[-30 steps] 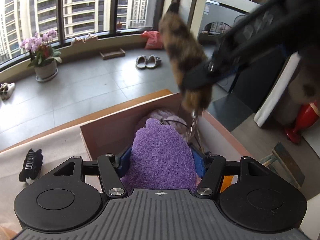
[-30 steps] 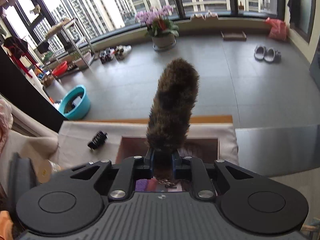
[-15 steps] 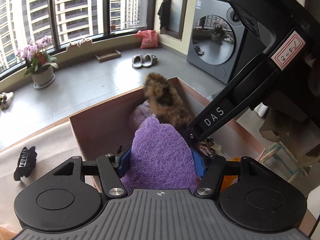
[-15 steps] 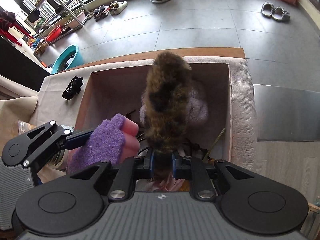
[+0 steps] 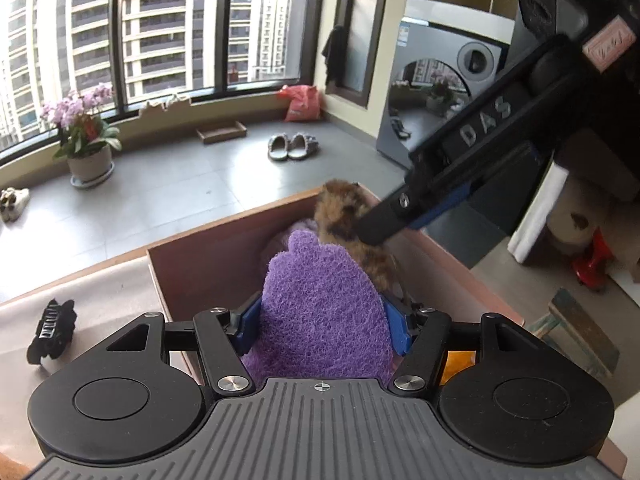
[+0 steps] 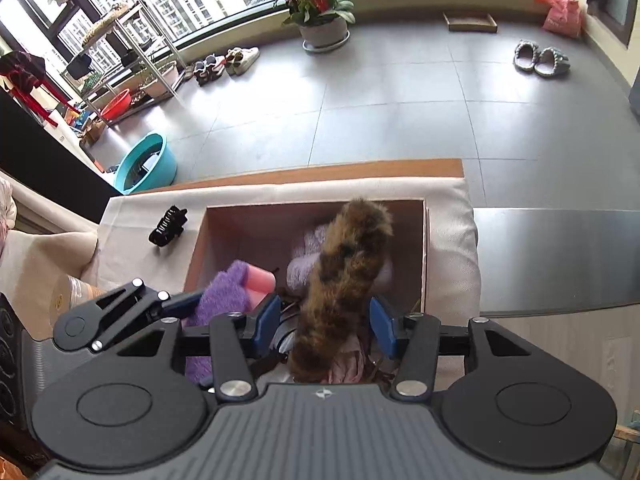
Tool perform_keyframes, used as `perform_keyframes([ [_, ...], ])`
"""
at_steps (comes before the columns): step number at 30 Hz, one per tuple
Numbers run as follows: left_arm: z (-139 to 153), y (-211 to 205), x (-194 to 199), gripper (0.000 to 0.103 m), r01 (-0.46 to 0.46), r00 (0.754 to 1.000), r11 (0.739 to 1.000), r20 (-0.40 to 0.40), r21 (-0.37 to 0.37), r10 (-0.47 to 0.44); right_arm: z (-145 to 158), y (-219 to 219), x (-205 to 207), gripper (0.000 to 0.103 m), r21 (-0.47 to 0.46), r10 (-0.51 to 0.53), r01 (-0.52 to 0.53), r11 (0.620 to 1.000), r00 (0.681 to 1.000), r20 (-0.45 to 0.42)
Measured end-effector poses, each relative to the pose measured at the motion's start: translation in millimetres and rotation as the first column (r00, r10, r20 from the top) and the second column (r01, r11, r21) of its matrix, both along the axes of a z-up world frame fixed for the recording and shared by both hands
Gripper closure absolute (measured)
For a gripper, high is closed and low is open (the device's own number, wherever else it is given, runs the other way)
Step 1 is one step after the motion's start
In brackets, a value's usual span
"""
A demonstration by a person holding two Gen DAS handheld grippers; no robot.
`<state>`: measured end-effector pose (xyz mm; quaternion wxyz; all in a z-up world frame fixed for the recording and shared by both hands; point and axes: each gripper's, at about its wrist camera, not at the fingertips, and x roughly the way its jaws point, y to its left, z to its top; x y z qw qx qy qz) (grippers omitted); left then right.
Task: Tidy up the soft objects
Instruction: 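Carry the sponge and keychain into the pink box and open both grippers, then grasp the black hair clip on the table with the left gripper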
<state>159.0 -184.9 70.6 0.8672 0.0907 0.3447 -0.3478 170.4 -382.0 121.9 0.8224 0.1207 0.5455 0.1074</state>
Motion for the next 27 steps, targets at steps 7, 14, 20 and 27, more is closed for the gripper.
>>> perform_keyframes([
  [7, -14.8, -11.5, -10.2, 0.036, 0.019, 0.999, 0.999, 0.028, 0.034, -0.020, -9.4, 29.4, -0.7, 0.053, 0.019, 0.109, -0.108, 0.994, 0.994, -0.030],
  [14, -5.7, -6.2, -23.6, 0.037, 0.025, 0.995, 0.999, 0.096, 0.044, -0.029, -46.9, 38.1, 7.5, 0.052, -0.035, 0.077, -0.081, 0.996, 0.992, -0.103],
  [20, 13.0, 11.4, -40.6, 0.037, 0.096, 0.994, 0.995, 0.044, 0.034, -0.097, -23.8, 25.0, 3.9, 0.051, 0.019, 0.038, -0.037, 0.999, 0.998, -0.051],
  [27, 85.6, 79.5, 4.8, 0.039, 0.034, 0.994, 0.995, 0.099, 0.099, -0.043, 45.5, 20.8, -17.6, 0.037, -0.057, 0.020, -0.010, 0.998, 0.983, 0.181],
])
